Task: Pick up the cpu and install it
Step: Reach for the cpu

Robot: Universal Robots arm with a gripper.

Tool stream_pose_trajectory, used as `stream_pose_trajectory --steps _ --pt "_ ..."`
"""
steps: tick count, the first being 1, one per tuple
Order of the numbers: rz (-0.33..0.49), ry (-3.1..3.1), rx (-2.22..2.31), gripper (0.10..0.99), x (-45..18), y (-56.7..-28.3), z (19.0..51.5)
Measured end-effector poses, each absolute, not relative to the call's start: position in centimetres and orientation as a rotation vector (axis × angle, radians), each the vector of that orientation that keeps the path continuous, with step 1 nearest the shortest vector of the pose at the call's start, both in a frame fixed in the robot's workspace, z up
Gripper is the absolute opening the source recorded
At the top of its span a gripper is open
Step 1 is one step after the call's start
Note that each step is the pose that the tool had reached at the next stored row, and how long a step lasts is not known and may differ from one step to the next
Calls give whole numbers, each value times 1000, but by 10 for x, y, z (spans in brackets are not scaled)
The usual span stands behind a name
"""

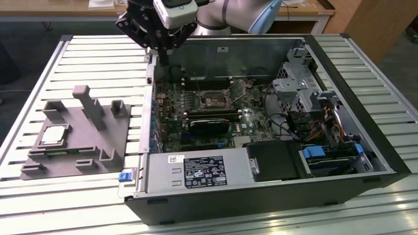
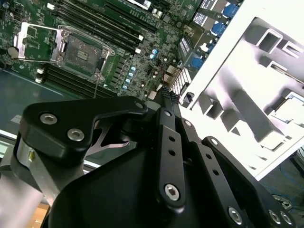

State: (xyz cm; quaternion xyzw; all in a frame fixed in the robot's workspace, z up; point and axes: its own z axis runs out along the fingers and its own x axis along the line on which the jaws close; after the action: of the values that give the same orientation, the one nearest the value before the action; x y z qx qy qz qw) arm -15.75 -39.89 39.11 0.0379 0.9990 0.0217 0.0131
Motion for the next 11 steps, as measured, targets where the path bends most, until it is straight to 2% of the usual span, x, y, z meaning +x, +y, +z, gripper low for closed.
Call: stream_pose_trajectory --steps 11 --pt "68 3113 118 106 -163 -399 391"
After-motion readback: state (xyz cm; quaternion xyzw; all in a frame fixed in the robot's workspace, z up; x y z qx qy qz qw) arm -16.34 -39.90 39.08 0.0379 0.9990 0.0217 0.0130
